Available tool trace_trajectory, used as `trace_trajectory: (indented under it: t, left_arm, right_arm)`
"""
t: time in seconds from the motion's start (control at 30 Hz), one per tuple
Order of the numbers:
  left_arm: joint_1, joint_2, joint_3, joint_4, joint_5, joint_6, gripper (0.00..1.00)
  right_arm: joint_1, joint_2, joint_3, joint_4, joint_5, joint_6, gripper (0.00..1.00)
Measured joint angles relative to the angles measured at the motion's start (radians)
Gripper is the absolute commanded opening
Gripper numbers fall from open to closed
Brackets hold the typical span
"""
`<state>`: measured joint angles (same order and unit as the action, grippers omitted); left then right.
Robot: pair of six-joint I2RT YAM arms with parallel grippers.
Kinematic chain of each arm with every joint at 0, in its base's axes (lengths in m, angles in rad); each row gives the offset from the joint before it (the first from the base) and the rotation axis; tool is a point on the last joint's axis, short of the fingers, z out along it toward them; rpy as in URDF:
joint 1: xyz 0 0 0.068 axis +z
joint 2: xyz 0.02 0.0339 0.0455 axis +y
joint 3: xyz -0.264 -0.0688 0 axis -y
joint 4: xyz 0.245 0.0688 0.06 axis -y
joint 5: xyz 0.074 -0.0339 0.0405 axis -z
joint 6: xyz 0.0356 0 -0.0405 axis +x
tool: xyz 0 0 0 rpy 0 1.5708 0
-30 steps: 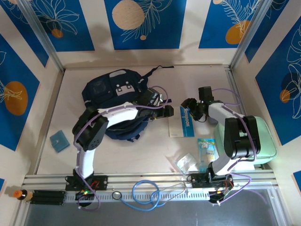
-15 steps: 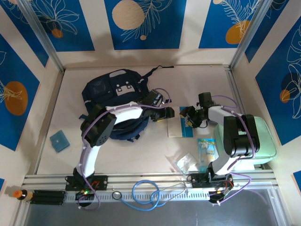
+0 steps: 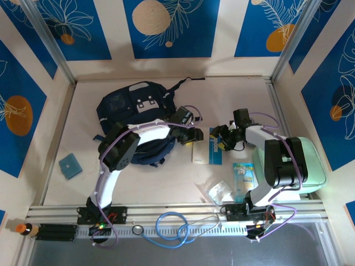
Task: Pack the student bag
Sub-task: Adjust the book at the center of the table, then pick up the book at the center of the table.
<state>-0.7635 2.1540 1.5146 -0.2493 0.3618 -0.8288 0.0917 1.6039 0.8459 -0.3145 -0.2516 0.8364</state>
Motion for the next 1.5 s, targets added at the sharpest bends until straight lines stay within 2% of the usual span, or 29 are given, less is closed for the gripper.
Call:
trace_trajectory:
  t: [0.17, 0.5, 1.3, 1.5]
  left_arm:
    - [0.0, 0.011, 0.023, -0.004, 0.001, -0.001, 0.53]
    - [0.0, 0.018, 0.031, -0.022, -0.007, 0.0, 0.55]
    - [-0.003, -0.014, 0.013, -0.055, -0.121, 0.026, 0.51]
    - [-0.007, -0.014, 0.013, -0.067, -0.117, 0.026, 0.42]
  right_arm:
    - [0.0, 0.031, 0.019, -0.01, -0.01, -0.026, 0.62]
    - [0.0, 0.076, 0.026, -0.016, -0.06, -0.037, 0.62]
    - [0.007, 0.098, 0.052, -0.056, -0.06, -0.045, 0.62]
    - [0.011, 0.102, 0.058, -0.061, -0.059, -0.045, 0.61]
